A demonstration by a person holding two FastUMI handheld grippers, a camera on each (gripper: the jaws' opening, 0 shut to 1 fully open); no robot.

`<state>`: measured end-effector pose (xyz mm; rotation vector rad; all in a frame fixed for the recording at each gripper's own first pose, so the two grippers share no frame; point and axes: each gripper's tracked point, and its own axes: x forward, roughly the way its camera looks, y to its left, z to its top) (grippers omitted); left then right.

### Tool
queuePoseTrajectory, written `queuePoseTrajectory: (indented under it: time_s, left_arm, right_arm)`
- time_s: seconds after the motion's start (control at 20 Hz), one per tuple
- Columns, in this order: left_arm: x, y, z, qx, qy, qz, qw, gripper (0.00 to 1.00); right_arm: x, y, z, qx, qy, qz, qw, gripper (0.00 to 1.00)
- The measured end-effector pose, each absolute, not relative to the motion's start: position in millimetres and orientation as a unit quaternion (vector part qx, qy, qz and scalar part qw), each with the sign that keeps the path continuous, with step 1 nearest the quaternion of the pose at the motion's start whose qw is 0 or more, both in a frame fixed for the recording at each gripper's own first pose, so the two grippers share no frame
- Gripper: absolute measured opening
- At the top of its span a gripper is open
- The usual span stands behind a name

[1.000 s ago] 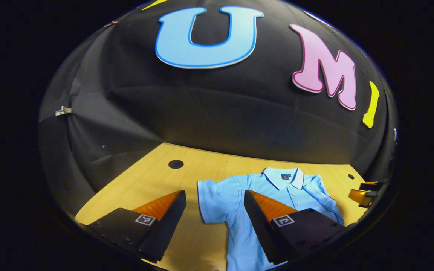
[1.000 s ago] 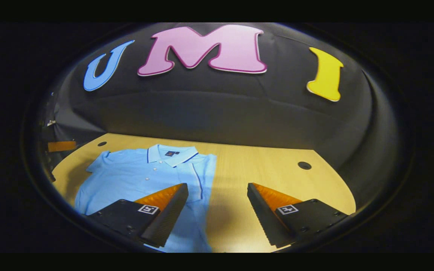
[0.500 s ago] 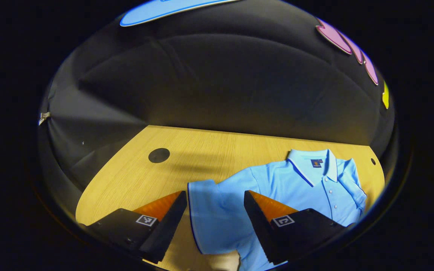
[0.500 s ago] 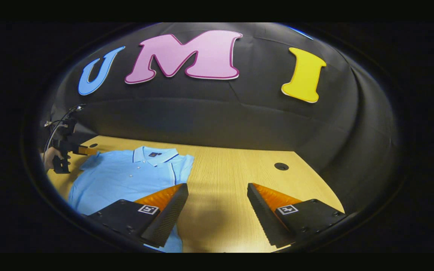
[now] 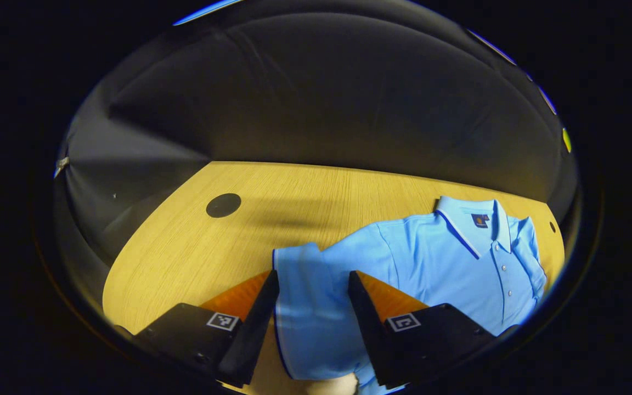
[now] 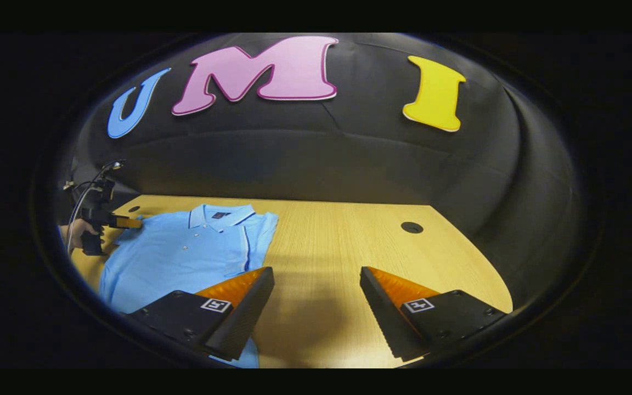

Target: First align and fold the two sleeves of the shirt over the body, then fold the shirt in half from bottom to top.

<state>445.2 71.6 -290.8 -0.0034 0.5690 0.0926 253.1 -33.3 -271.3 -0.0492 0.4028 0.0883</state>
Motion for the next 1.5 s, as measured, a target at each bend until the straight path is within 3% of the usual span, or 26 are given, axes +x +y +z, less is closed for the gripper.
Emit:
queuePoseTrajectory:
  time_s: [0.2, 0.3, 0.35, 0.7, 0.9, 0.95, 1.0, 1.1, 1.15, 1.3, 1.5]
  left_arm:
    - [450.4, 61.7, -288.8, -0.006, 0.269, 0.041, 0.962, 0.27]
    - [454.7, 57.8, -286.0, -0.005, 0.262, 0.048, 0.964, 0.18]
    - [452.6, 56.3, -285.2, 0.006, 0.263, 0.056, 0.963, 0.06]
    - [445.8, 10.5, -234.2, 0.062, 0.214, 0.065, 0.973, 0.06]
    - [435.6, -57.5, -227.9, 0.058, 0.212, 0.013, 0.975, 0.06]
    - [433.7, -75.1, -230.5, 0.051, 0.215, -0.004, 0.975, 0.10]
    - [430.0, -88.9, -234.6, 0.049, 0.218, -0.018, 0.975, 0.06]
    - [422.6, -107.1, -235.1, 0.051, 0.213, -0.043, 0.975, 0.06]
    - [418.5, -110.0, -232.0, 0.052, 0.202, -0.047, 0.977, 0.14]
    - [381.5, -96.7, -209.4, 0.053, 0.168, -0.054, 0.983, 1.00]
    - [287.5, -58.6, -180.5, 0.063, 0.136, -0.065, 0.987, 0.99]
  right_arm:
    - [254.8, -33.4, -276.3, -0.014, 0.205, 0.049, 0.977, 0.98]
    - [255.1, -32.1, -274.7, -0.015, 0.201, 0.054, 0.978, 0.98]
    - [254.7, -31.4, -274.5, -0.016, 0.200, 0.057, 0.978, 0.98]
    - [239.0, -44.1, -276.2, -0.018, 0.199, 0.056, 0.978, 0.98]
    - [222.9, -51.8, -278.9, -0.009, 0.204, 0.045, 0.978, 0.98]
    - [219.3, -53.6, -277.5, -0.009, 0.202, 0.041, 0.978, 0.98]
    - [214.6, -55.0, -276.8, -0.009, 0.201, 0.039, 0.979, 0.98]
    - [203.3, -54.2, -276.7, -0.011, 0.201, 0.037, 0.979, 0.98]
    - [196.7, -53.3, -275.7, -0.011, 0.202, 0.037, 0.979, 0.98]
    - [172.5, -46.9, -275.6, -0.011, 0.202, 0.037, 0.979, 0.98]
    - [127.5, -33.4, -272.6, -0.008, 0.207, 0.038, 0.978, 0.97]
